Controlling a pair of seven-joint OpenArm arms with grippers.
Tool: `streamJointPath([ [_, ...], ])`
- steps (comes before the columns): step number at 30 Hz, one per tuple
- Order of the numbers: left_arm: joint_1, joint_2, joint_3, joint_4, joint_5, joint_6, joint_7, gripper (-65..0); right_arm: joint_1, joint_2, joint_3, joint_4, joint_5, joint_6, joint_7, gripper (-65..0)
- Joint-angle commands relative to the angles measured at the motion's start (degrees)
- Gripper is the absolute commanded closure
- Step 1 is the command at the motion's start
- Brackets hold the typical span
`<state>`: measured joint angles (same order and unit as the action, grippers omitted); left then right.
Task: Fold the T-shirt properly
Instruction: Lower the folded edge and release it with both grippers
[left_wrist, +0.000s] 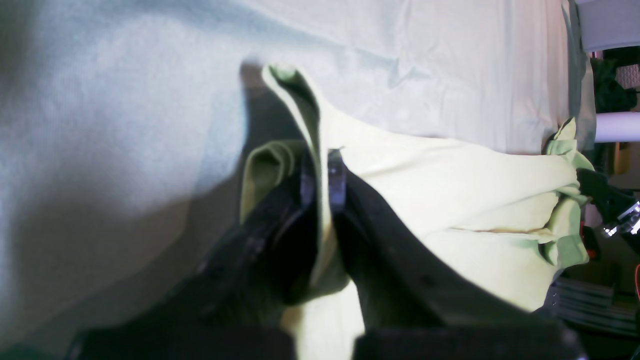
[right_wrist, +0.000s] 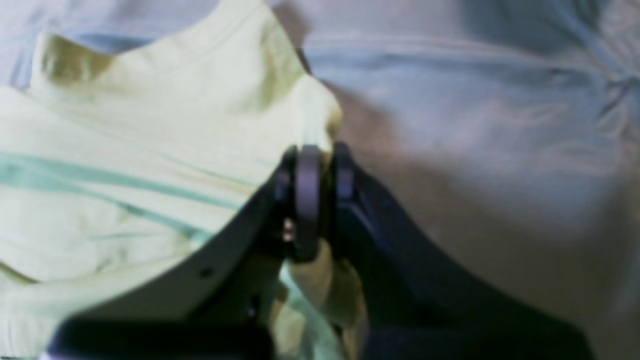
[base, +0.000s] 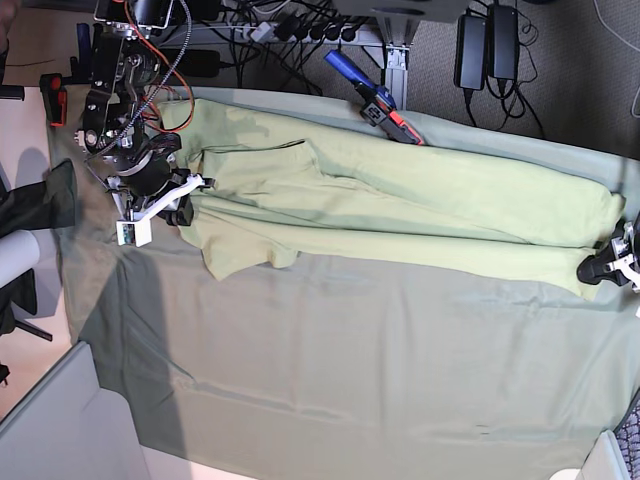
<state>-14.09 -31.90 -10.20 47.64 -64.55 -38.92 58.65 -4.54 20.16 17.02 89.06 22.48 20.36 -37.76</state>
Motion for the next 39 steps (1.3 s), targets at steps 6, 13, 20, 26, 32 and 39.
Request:
streamJointPath([
  [6, -0.94, -1.27, -0.33, 0.85, -1.27, -1.08, -0.07, 0.0, -2.71, 0.94, 0.68, 1.92, 0.66, 1.09, 1.33, 0.0],
  [13, -0.96, -1.25, -0.33, 0.85, -1.25, -1.08, -0.09, 0.0, -4.70, 0.90, 0.66, 1.88, 0.66, 1.09, 4.11, 0.0],
  [20, -0.94, -1.25, -0.33, 0.85, -1.25, -1.08, 0.11, 0.0, -4.70, 0.90, 0.66, 1.88, 0.68, 1.07, 1.75, -41.1],
  [26, -0.94, -1.25, -0.33, 0.85, -1.22, -1.08, 0.15, 0.0, -4.68, 0.61, 3.58, 2.47, 3.15, 1.07, 0.33, -40.9],
  [32, -0.94, -1.25, -0.33, 0.85, -1.27, -1.08, 0.31, 0.0, -1.97, 0.63, 8.22, 5.33, 7.96, 1.11, 0.83, -40.9],
  [39, -0.92, -1.14, -0.33, 0.85, -1.46, -1.08, 0.74, 0.0, 5.22, 0.59, 5.49, 3.52, 7.58, 1.14, 0.85, -40.9],
])
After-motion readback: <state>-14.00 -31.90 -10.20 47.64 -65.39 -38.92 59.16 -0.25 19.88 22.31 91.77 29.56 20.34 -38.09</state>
